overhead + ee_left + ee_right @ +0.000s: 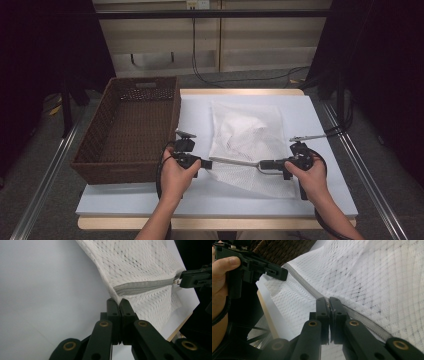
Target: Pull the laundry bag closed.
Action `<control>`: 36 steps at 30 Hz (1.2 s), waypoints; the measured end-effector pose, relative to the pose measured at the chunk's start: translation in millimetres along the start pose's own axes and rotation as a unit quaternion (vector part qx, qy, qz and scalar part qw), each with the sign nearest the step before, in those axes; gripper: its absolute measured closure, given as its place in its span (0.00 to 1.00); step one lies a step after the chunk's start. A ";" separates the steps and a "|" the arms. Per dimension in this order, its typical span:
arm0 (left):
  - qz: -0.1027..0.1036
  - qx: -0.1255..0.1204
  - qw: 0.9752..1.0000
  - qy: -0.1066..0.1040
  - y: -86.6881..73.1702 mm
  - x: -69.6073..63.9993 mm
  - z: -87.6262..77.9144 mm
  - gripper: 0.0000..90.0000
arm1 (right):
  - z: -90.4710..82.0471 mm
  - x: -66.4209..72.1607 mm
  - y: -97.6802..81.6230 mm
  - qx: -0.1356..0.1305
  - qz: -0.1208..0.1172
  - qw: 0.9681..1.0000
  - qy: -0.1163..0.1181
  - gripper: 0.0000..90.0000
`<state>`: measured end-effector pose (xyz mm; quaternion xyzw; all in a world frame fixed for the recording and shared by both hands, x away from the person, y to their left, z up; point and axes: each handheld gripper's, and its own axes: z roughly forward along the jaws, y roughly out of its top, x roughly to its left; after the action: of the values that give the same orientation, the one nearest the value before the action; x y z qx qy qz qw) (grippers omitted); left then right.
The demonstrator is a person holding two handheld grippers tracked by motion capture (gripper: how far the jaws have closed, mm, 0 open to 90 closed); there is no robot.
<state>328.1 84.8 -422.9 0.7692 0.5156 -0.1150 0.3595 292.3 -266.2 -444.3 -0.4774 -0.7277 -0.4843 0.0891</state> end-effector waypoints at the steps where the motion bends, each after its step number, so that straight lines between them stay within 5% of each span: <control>1: 0.002 0.000 1.000 0.004 -0.1 -0.3 -0.2 0.99 | -0.5 -0.3 -0.2 -0.002 0.001 1.000 -0.002 0.97; 15: 0.004 0.004 1.000 0.008 -1.4 0.2 1.1 0.99 | -10.1 -8.8 -3.8 -0.005 0.016 1.000 -0.005 0.97; 36: 0.005 0.007 1.000 0.019 -3.7 0.8 2.8 0.99 | -21.7 -5.7 -4.2 -0.004 0.006 1.000 -0.022 0.97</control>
<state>325.7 84.3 -426.9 0.7766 0.5174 -0.1027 0.3446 284.8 -287.1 -439.1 -0.4924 -0.7248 -0.4763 0.0740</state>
